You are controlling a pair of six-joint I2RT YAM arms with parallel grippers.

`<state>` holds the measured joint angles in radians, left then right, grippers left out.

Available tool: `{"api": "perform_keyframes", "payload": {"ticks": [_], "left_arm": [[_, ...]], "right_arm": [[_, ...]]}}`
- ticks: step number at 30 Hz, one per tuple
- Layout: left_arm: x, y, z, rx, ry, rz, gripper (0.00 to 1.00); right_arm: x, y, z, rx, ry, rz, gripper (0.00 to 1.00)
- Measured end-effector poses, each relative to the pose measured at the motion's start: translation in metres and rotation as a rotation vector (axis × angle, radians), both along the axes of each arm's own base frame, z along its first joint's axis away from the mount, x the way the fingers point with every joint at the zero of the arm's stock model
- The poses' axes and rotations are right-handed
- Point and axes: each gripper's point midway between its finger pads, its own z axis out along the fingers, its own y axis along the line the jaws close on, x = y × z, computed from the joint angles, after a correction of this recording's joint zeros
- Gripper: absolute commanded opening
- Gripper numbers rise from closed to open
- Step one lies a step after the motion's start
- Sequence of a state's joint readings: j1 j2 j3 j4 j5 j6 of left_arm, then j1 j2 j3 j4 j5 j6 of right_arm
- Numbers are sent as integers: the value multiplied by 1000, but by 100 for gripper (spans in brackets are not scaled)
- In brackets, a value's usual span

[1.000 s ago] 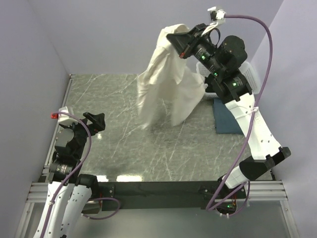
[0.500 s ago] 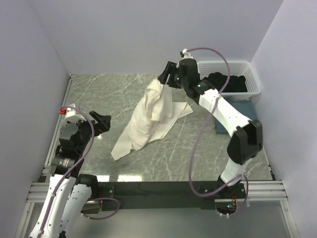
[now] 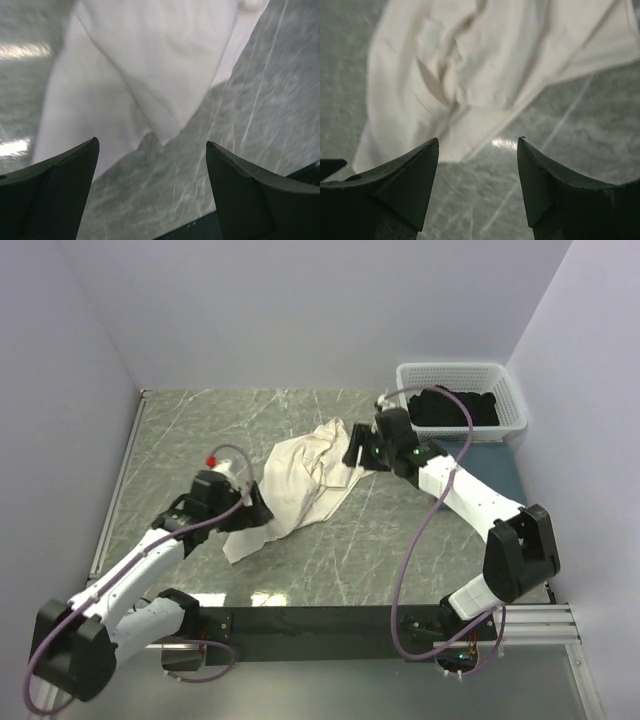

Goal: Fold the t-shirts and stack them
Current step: Flatten the tshirt out

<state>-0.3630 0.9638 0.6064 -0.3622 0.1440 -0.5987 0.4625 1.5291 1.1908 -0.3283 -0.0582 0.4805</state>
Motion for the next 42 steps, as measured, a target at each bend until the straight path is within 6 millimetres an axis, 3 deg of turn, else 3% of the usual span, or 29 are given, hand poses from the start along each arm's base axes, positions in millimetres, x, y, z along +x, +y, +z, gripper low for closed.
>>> {"api": "perform_keyframes", "payload": {"ticks": [2,6,10,16,21,25,31,35,38,39,40,41,42], "left_arm": [[-14,-14,-16,51,52,-56,89],[-24,-22,-34,128,86,-83,87],[-31,-30,-51,204,109,-108,82],[-41,-31,-86,349,167,-139,74],[-32,-31,-91,403,168,-122,66],[-28,-31,-93,425,163,-112,59],[-24,-29,-94,445,154,-98,38],[-23,-27,-94,456,151,-98,24],[-21,-26,-92,464,143,-90,10],[-19,-26,-91,469,138,-88,2],[-18,-26,-89,469,133,-84,1],[-17,-25,-88,474,127,-82,1],[-14,-24,-85,480,115,-73,1]], "right_arm": [[-22,-5,-24,-7,49,21,70],[-63,-17,-74,-30,161,46,68],[-83,-23,-93,-34,204,54,65],[-80,-15,-89,18,165,65,61],[-75,-2,-91,69,159,80,61],[-79,14,-108,89,206,107,62],[-92,42,-136,75,293,164,64],[-87,65,-137,95,297,190,65],[-81,77,-137,104,291,197,64],[-79,81,-136,106,286,198,63],[-76,84,-136,106,281,200,61],[-74,87,-137,103,276,200,50],[-73,88,-137,97,274,199,29]]}}
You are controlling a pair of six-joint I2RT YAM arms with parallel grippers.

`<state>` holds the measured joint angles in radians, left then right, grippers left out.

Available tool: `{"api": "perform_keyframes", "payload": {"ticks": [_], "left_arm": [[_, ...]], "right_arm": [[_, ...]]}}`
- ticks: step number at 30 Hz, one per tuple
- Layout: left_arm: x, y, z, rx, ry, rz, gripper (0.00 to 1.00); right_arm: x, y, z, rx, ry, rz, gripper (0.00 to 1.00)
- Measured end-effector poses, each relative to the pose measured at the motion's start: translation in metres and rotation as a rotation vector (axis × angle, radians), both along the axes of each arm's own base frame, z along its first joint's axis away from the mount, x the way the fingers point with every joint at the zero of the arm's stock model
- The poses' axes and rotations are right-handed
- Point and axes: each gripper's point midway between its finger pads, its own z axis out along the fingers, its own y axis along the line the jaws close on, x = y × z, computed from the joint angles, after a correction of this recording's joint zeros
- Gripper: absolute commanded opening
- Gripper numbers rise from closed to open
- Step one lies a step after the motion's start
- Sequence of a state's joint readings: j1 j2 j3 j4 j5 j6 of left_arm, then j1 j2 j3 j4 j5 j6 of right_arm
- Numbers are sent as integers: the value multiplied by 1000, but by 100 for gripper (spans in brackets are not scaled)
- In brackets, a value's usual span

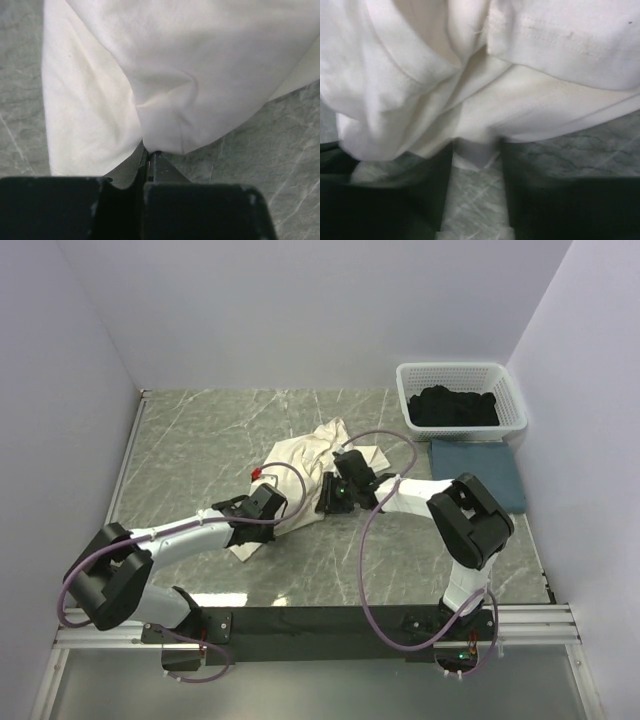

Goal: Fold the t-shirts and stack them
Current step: Flatten the tshirt out

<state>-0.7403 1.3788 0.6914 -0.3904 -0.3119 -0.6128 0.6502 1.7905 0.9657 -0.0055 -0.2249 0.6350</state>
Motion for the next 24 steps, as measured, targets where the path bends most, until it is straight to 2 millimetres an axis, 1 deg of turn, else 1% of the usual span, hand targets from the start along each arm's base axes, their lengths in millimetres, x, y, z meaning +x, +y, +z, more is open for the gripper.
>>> {"api": "perform_keyframes", "payload": {"ticks": [1,2,3,4,7,9,10,11,12,13,14,15,16,17,18,19,20,22,24], "left_arm": [[1,0,1,1,-5,2,1],[2,1,4,3,-13,6,1],[4,2,7,8,-21,11,1],[6,4,11,9,-34,19,1],[16,12,30,3,-72,60,1],[29,26,52,-22,-104,120,1],[36,35,64,-37,-125,155,1],[46,47,79,-59,-154,202,1],[55,61,95,-80,-185,252,1],[62,73,108,-97,-212,292,1],[69,90,126,-116,-249,339,1],[75,103,139,-127,-277,378,1],[79,115,150,-136,-300,410,1],[82,124,157,-141,-313,430,1],[83,131,162,-146,-319,445,1],[85,136,162,-153,-315,453,1],[85,140,158,-154,-299,456,1],[85,148,142,-162,-248,470,1],[83,156,119,-178,-182,495,1]], "right_arm": [[0,0,-2,-5,3,-1,29],[0,-2,-5,-19,9,-12,7],[-1,-4,-9,-36,9,-7,0],[-2,-7,-11,-52,18,-13,0],[0,-19,-11,-110,8,-27,0],[-2,-34,-6,-159,1,-33,0],[-2,-42,1,-175,-2,-37,0],[-1,-54,12,-185,-9,-52,0],[3,-67,23,-187,-19,-72,0],[9,-83,39,-176,-36,-101,0],[14,-101,53,-166,-49,-140,0],[20,-122,68,-163,-65,-184,0],[25,-138,78,-159,-72,-218,0],[30,-159,91,-164,-79,-263,0],[34,-171,99,-167,-84,-291,0],[36,-181,106,-167,-87,-312,0],[37,-187,109,-167,-86,-324,0],[35,-192,108,-166,-64,-337,0],[33,-197,102,-164,-24,-362,0]]}}
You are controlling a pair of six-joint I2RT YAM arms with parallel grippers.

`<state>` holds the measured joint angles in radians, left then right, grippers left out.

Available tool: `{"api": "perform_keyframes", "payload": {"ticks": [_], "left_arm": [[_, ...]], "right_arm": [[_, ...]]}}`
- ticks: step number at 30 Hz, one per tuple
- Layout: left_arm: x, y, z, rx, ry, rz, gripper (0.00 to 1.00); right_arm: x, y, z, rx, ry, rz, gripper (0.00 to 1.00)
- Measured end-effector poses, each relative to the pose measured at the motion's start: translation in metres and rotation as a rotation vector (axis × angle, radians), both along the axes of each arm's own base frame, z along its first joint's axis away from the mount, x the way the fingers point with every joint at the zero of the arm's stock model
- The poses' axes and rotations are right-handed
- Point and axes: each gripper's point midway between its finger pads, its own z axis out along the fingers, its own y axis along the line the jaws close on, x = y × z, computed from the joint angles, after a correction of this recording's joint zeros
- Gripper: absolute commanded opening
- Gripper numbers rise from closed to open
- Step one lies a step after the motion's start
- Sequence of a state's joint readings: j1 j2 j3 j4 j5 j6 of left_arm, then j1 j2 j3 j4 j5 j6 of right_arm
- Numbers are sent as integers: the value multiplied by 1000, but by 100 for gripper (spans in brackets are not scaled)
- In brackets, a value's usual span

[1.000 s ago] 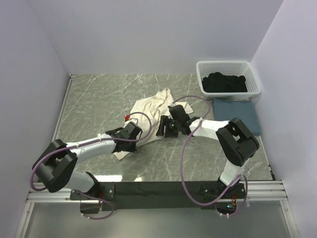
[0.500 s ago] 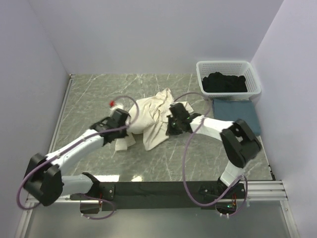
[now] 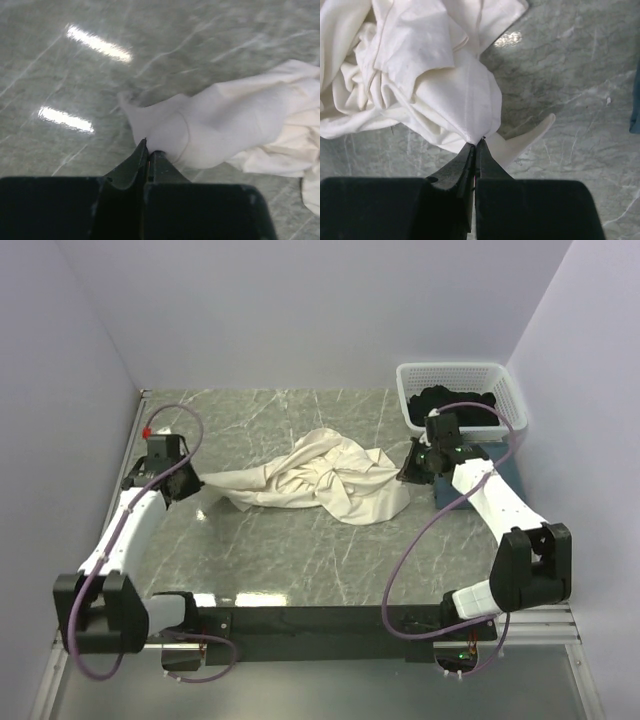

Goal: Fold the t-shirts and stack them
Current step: Flatten the tshirt out

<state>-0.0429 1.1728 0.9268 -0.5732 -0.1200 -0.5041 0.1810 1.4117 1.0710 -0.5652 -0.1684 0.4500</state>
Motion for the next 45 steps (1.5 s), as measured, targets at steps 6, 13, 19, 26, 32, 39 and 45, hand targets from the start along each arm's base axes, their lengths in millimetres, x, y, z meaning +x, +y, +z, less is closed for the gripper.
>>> {"api": "perform_keyframes", "payload": {"ticks": [6,13,19,26,32,39,45], "left_arm": [[1,36,-53,-116,120,115,1],[19,45,-75,-242,120,158,1],[16,45,-63,-245,52,154,1],[6,44,-45,-230,-8,155,1],[2,44,-35,-225,-29,159,1],[-4,45,-29,-217,-14,172,1],[-9,46,-18,-203,-36,179,1]], "right_arm": [[16,-20,-13,2,43,-130,0],[52,-38,-34,-71,51,-253,58],[44,-1,-28,-151,-20,-55,63],[-20,92,-44,-205,-28,347,64],[-44,105,-81,-281,68,463,64],[-63,119,-114,-352,147,566,64],[-65,122,-116,-383,138,597,17]]}}
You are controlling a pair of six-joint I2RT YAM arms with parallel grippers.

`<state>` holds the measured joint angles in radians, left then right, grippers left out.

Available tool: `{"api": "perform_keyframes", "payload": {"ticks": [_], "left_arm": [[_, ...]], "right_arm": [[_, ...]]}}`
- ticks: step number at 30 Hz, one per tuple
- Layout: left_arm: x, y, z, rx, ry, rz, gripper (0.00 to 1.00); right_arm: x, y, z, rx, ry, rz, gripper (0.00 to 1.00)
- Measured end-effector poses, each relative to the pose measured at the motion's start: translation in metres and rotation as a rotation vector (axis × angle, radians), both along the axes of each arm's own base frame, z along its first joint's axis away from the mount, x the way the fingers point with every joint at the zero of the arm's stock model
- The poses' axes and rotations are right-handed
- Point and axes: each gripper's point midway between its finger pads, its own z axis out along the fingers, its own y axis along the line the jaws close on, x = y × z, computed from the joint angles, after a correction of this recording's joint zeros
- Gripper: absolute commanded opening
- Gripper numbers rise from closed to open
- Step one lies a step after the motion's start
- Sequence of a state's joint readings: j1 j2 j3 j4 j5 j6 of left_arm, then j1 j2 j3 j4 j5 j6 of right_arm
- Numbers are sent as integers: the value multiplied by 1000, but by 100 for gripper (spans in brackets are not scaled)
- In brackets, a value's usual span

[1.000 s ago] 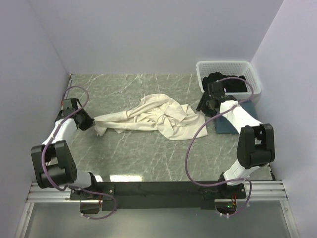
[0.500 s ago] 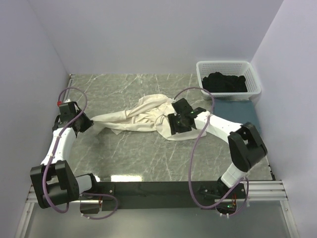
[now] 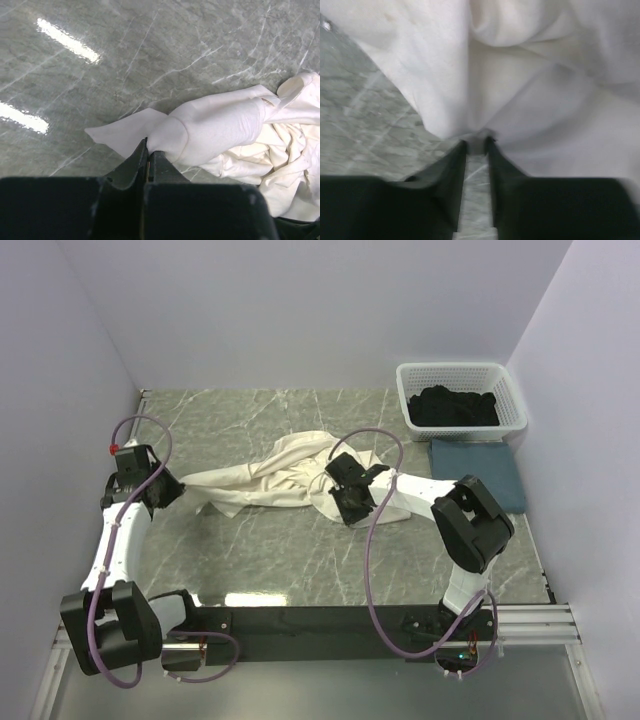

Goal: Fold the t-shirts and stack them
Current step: Flatten the tshirt out

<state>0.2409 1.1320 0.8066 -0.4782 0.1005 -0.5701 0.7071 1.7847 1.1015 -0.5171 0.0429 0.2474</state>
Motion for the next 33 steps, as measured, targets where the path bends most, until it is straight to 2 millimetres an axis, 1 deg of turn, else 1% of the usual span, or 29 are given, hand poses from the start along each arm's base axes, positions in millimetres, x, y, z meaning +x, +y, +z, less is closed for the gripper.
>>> {"api": "perform_keyframes", "payload": {"ticks": [1,2,4,6,7,9,10,11,13,15,17,18,19,20,21,22,24,26,28,31,32,33], "left_arm": [[-1,0,1,3,0,2,1],[-2,1,1,7,2,7,1],[-5,3,2,17,8,16,1],[-8,5,3,27,13,27,1],[-9,6,4,32,16,32,1],[-11,8,8,39,18,38,1],[-12,9,10,50,18,44,1],[-13,11,13,58,16,51,1],[-16,15,19,80,13,68,1],[-19,18,23,98,10,83,1],[-23,21,27,114,9,97,1],[-25,22,29,121,6,104,1],[-27,23,30,126,6,109,1],[-30,24,32,131,5,114,1],[-32,24,33,136,5,118,1],[-33,25,34,138,4,121,1],[-35,25,35,142,4,124,1],[-35,25,34,139,7,122,1],[-35,23,33,132,9,116,1],[-34,21,33,125,7,108,1],[-34,20,34,121,5,104,1],[-34,19,34,116,4,99,1]], "right_arm": [[0,-1,0,-6,-1,-6,7],[0,-3,0,-12,-2,-10,0],[0,-6,0,-26,-5,-21,0],[-1,-15,4,-55,-3,-36,0],[-2,-20,8,-65,-3,-43,0],[2,-32,28,-78,-18,-75,0],[10,-38,45,-73,-37,-102,0],[23,-42,66,-50,-67,-136,0],[56,-52,113,17,-155,-216,0],[92,-70,170,106,-273,-317,0],[117,-94,217,171,-370,-401,0],[126,-109,236,191,-413,-447,0],[133,-121,250,207,-442,-488,0],[139,-130,258,218,-462,-520,0],[145,-138,263,227,-472,-547,0],[150,-142,264,236,-471,-568,0],[161,-143,257,249,-453,-591,0],[177,-138,241,261,-411,-597,0],[197,-127,228,280,-370,-593,0],[235,-112,225,326,-393,-578,0],[243,-108,224,342,-405,-577,0],[248,-104,223,360,-419,-576,5]]}}
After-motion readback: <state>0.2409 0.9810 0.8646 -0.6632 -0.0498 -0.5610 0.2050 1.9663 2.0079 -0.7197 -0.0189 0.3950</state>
